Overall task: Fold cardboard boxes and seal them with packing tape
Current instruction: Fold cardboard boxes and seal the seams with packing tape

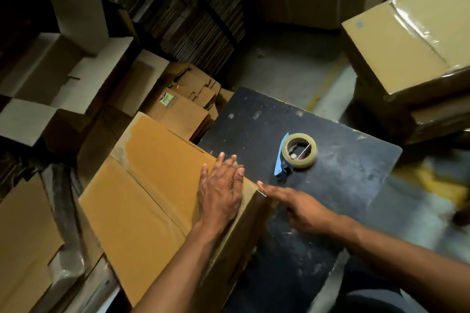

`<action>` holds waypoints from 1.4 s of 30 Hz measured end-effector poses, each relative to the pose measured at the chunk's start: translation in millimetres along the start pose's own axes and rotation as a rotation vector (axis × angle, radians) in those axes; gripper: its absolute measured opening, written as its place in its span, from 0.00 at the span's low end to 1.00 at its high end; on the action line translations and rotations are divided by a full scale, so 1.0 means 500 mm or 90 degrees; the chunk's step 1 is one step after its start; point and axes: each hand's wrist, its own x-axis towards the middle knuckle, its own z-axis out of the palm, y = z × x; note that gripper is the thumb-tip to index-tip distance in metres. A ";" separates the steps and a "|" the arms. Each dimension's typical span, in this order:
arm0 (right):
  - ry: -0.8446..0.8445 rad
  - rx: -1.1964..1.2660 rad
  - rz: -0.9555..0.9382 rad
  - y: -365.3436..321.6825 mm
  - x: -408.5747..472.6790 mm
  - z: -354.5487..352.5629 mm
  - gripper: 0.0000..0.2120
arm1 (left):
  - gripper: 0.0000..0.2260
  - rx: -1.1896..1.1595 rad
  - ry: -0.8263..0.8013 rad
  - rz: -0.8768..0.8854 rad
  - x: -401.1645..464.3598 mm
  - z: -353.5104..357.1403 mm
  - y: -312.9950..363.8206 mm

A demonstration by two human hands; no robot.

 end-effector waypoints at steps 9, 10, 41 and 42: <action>0.209 0.129 0.094 -0.079 -0.043 0.090 0.46 | 0.27 -0.077 0.001 0.074 -0.010 0.000 -0.023; 0.234 0.159 0.086 -0.096 -0.038 0.106 0.46 | 0.27 -0.069 0.004 0.073 -0.010 0.001 -0.022; 0.543 0.346 0.167 -0.174 -0.031 0.095 0.24 | 0.29 -0.023 -0.008 0.089 0.003 0.005 -0.027; 0.516 0.367 0.151 -0.178 -0.022 0.064 0.26 | 0.28 -0.023 -0.011 0.090 0.004 0.004 -0.027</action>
